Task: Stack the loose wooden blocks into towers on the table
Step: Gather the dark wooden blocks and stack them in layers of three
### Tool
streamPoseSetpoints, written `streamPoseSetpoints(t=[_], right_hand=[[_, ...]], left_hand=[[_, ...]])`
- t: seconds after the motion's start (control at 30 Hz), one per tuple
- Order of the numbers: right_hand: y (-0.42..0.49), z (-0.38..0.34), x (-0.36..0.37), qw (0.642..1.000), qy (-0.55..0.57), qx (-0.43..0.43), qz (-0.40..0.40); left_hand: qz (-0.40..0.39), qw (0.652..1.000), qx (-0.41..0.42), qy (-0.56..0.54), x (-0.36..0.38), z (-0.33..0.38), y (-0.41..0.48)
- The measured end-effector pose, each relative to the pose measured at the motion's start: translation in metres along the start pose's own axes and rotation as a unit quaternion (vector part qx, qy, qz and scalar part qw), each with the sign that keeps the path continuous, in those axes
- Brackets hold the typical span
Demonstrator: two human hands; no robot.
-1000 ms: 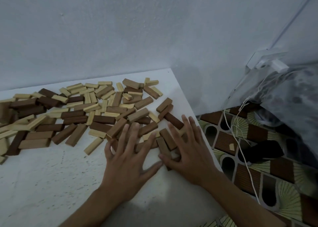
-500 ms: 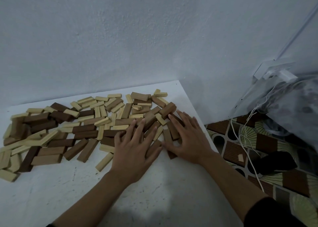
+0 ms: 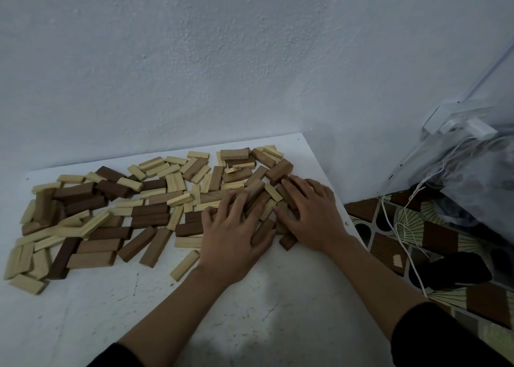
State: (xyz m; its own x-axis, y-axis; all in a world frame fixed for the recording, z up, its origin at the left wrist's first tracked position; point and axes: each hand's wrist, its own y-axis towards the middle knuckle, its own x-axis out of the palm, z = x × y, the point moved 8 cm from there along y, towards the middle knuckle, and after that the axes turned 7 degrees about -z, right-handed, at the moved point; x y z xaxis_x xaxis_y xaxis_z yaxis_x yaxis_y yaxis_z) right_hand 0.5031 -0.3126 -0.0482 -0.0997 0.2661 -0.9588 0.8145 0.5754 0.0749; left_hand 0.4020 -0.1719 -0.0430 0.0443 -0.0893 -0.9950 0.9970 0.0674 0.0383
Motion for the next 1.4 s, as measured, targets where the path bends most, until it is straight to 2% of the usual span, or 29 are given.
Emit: streamPoseSetpoints(t=[0.2, 0.37, 0.47, 0.57, 0.73, 0.93, 1.17, 1.27, 1.4], right_hand=[[0.006, -0.001, -0.001, 1.000, -0.018, 0.011, 0.006], [0.000, -0.008, -0.008, 0.999, 0.022, -0.003, 0.033], [-0.012, -0.034, -0.014, 0.994, 0.065, -0.042, 0.074], [-0.025, -0.086, -0.012, 0.987, 0.087, -0.108, 0.082], [-0.041, -0.173, 0.029, 0.977, 0.025, -0.214, 0.006], [-0.028, -0.189, 0.052, 0.985, -0.068, -0.158, -0.002], [-0.017, -0.193, 0.051, 0.989, -0.076, -0.121, 0.037], [-0.018, -0.190, 0.053, 0.989, -0.064, -0.126, 0.045], [-0.018, -0.192, 0.049, 0.988, -0.046, -0.135, 0.058]], left_hand=[[-0.002, 1.000, 0.003, -0.015, 0.000, -0.002, 0.004], [0.030, 0.997, 0.009, -0.066, -0.019, -0.008, -0.010], [0.042, 0.994, -0.033, -0.092, -0.028, -0.039, -0.038], [0.011, 0.993, -0.089, -0.079, -0.018, -0.081, -0.078], [-0.052, 0.995, -0.081, -0.023, -0.007, -0.125, -0.117], [-0.014, 0.999, -0.040, -0.029, -0.021, -0.140, -0.108], [0.049, 0.993, -0.007, -0.105, -0.028, -0.160, -0.116], [0.070, 0.987, -0.079, -0.121, -0.030, -0.188, -0.136], [0.046, 0.981, -0.157, -0.105, -0.020, -0.215, -0.167]])
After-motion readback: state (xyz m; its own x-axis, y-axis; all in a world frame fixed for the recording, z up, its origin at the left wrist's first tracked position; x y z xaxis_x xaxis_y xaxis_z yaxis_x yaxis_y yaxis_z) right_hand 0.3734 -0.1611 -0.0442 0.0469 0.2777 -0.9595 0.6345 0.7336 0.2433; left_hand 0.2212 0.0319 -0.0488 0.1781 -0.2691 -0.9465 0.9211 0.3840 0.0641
